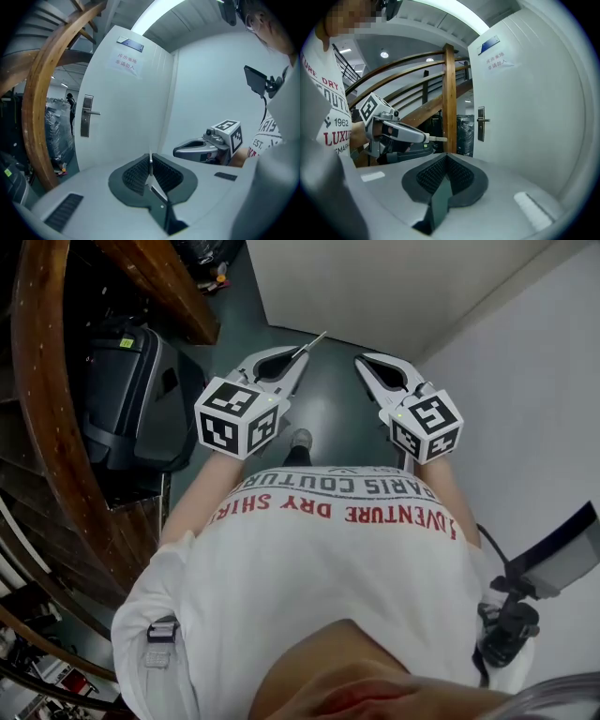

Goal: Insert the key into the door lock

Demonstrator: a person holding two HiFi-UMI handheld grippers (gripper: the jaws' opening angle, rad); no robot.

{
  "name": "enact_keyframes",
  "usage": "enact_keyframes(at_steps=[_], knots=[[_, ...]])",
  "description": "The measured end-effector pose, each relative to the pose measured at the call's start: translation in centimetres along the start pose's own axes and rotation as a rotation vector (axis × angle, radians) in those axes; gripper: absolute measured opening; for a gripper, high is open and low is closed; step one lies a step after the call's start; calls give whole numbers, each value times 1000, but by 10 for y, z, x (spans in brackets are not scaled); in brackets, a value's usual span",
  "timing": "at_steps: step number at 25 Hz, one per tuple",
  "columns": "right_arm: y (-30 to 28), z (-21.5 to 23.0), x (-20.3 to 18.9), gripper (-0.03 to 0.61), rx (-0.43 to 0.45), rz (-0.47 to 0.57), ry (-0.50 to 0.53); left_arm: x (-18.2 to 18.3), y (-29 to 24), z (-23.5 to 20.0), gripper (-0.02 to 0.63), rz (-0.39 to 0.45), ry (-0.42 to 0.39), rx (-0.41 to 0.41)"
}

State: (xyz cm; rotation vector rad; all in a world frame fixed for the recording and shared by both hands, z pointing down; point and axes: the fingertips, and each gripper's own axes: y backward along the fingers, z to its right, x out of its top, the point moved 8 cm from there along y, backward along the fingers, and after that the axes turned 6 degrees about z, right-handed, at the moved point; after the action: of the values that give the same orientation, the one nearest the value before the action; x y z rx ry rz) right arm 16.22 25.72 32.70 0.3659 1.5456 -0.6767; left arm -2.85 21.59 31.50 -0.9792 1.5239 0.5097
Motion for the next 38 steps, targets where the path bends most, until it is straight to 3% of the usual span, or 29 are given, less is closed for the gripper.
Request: enact_keyframes(at_steps=[5,10,22,31,38], knots=[[-106,61,40,3,0,4,29,49,-45,-111,23,21,-5,15],[-164,99,76,3,-27,59,71,85,-65,-181,23,58,-32,43],[-239,155,84,3,-22,49,118,94,-101,-258,23,78,-12,76],[-319,226,77,8,-23,54,112,88,-155,-325,23,26,27,108],[-373,280,103,91,-32,114,158,87,-181,-357,23,14,67,108]])
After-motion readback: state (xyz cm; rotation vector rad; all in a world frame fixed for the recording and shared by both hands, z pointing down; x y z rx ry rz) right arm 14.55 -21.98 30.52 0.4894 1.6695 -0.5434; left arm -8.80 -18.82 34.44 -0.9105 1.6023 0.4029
